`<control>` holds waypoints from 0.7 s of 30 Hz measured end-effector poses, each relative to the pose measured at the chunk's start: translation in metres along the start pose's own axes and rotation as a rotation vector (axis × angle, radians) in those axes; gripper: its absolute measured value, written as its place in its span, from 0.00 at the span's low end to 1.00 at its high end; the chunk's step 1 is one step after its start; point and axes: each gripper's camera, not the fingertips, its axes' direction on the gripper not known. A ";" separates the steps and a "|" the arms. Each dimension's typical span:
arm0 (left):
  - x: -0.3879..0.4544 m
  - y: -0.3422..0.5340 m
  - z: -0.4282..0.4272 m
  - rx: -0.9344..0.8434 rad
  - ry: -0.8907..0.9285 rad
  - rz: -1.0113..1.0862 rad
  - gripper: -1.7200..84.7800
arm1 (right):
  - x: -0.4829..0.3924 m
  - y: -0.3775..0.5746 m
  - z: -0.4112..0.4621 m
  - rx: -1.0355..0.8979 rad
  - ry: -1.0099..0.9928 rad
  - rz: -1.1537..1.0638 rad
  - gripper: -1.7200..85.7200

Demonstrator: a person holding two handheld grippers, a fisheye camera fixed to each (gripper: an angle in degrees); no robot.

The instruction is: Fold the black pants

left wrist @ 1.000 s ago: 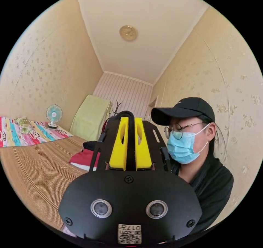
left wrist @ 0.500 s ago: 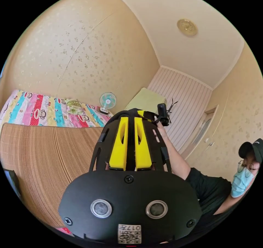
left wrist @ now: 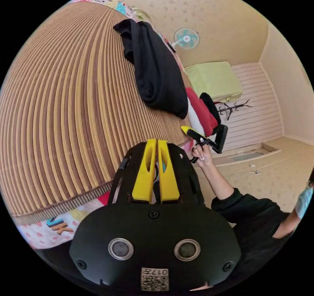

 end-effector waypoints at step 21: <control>0.040 0.031 -0.039 0.226 -0.388 0.425 0.11 | 0.098 -0.266 0.114 -0.142 -0.168 0.110 0.18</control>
